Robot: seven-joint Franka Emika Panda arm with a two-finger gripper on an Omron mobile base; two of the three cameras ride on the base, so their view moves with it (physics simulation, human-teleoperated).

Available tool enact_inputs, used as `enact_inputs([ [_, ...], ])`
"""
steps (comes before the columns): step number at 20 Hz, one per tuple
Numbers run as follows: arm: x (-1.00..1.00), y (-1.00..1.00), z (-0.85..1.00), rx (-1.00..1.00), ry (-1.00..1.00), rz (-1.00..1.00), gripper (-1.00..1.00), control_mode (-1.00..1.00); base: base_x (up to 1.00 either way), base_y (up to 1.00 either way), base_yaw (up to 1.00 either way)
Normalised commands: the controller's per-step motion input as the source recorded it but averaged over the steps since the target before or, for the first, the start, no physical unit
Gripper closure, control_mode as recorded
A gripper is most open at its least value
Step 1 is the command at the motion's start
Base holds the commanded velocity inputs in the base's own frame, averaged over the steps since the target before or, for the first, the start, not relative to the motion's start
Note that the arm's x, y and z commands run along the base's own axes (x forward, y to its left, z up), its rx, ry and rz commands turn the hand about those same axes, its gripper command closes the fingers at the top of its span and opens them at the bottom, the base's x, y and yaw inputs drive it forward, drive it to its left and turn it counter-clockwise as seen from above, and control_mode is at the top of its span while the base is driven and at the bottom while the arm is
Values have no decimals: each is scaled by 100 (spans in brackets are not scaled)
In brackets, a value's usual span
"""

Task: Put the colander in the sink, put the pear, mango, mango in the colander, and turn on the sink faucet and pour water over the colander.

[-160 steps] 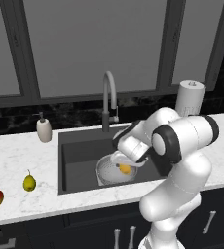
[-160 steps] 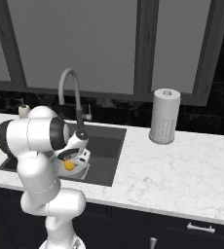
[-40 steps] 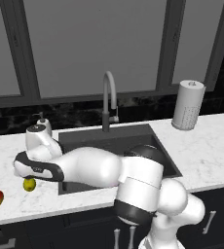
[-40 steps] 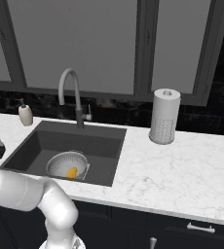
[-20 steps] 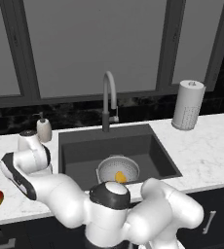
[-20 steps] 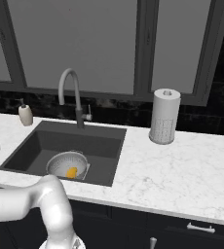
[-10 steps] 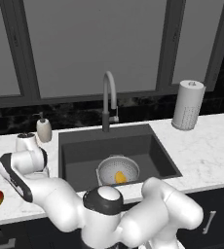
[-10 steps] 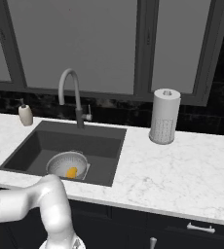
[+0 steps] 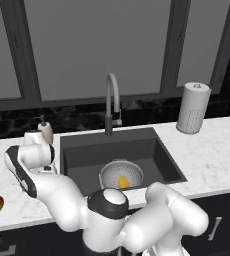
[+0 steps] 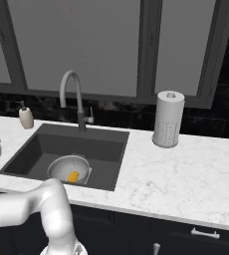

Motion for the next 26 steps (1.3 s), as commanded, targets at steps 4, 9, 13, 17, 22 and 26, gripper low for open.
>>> enact_inputs([
  [4,-21,-75,32,0,0,0,100,-100,0,0,0],
  [9,-23,-87,40,0,0,0,100,-100,0,0,0],
  [13,-16,-88,38,0,0,0,100,-100,0,0,0],
  [17,-8,-91,28,0,0,0,100,-100,0,0,0],
  [22,-6,-95,12,0,-11,0,100,-100,0,0,0],
  [26,-2,-97,6,0,-13,0,100,-100,0,0,0],
])
